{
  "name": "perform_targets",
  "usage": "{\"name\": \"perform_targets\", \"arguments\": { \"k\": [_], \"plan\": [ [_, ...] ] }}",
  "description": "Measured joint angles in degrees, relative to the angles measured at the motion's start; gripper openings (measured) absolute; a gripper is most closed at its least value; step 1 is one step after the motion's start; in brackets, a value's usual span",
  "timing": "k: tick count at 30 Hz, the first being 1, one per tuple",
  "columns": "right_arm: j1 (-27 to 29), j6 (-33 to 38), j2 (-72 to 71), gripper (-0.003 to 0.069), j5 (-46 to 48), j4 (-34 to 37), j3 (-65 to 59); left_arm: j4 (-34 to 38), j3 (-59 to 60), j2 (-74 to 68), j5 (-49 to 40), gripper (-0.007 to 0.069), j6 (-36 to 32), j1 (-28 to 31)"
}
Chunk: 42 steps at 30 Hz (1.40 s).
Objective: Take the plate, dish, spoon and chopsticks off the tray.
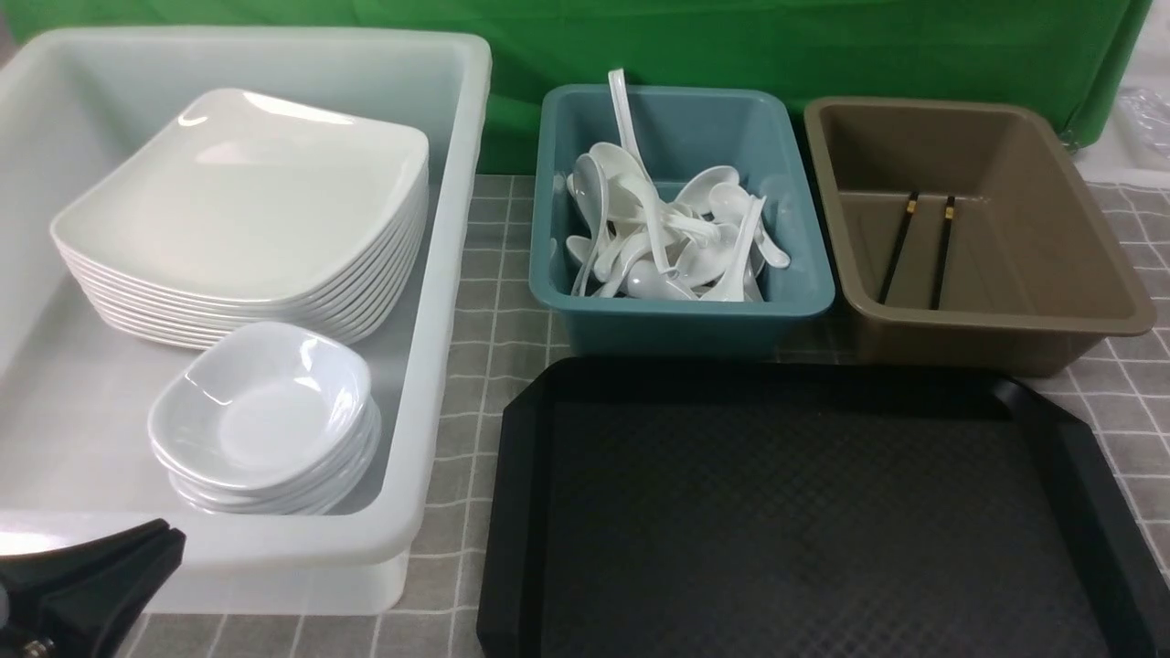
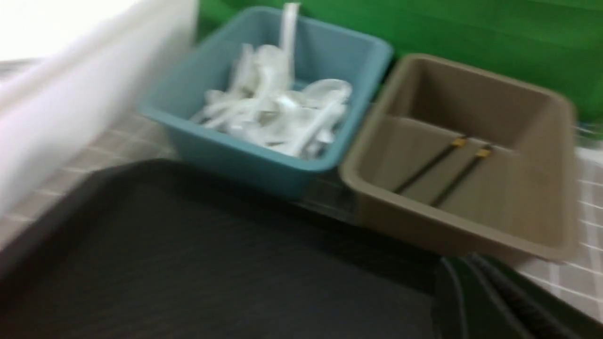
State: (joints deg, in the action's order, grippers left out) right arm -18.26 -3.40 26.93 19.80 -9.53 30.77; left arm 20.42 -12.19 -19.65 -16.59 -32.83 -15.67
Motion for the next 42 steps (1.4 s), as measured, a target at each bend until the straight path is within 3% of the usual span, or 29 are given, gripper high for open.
{"name": "perform_targets", "arguments": {
  "k": [4,10,25,32,42],
  "plan": [
    [11.13,2.38,-10.36,0.0017,-11.65,1.70,-16.76,0.00,0.00,0.00,0.04,0.0011,0.00,0.00],
    [18.31,0.94,-21.14,0.0017,-17.68,2.05,-30.77,0.00,0.00,0.00,0.04,0.0011,0.00,0.00],
    [19.48,-0.42,-26.80,0.0017,-8.22,3.43,-31.17,0.00,0.06,0.00,0.24,0.0011,0.05,0.00],
    [19.48,7.62,-26.82,0.0017,-7.15,9.53,-31.17,0.00,0.06,0.00,0.24,0.0011,0.05,0.00],
    [19.48,8.60,-26.87,0.0024,-6.98,10.45,-31.17,0.00,0.06,0.00,0.24,0.0011,0.05,0.00]
  ]
}}
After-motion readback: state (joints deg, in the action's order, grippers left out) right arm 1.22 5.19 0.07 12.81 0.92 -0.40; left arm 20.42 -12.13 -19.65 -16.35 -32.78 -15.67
